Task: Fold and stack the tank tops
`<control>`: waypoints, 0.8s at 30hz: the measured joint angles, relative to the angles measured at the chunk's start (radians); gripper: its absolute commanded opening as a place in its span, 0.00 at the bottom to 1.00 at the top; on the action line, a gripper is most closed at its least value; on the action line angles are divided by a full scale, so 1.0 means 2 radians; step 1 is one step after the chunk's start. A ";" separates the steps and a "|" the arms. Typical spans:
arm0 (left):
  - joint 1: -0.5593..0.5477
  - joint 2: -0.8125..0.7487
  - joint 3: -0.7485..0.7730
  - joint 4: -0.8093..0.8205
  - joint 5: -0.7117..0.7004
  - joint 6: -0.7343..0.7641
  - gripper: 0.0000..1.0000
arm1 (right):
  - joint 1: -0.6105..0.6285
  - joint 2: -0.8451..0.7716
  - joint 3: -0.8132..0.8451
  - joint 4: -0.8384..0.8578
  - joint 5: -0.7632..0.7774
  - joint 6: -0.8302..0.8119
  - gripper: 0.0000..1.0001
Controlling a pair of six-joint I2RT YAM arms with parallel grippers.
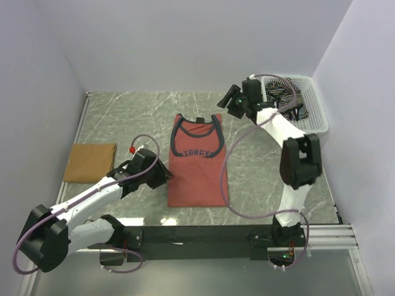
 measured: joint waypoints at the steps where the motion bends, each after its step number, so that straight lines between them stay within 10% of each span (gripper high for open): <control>1: -0.009 -0.006 -0.002 -0.011 -0.009 -0.011 0.48 | 0.002 -0.027 -0.024 -0.001 0.007 0.001 0.66; 15: -0.079 -0.085 -0.101 -0.072 -0.041 -0.103 0.48 | 0.117 -0.459 -0.561 -0.020 0.062 0.072 0.51; 24: -0.130 -0.068 -0.113 -0.052 -0.044 -0.160 0.49 | 0.154 -0.629 -0.687 -0.051 0.060 0.142 0.51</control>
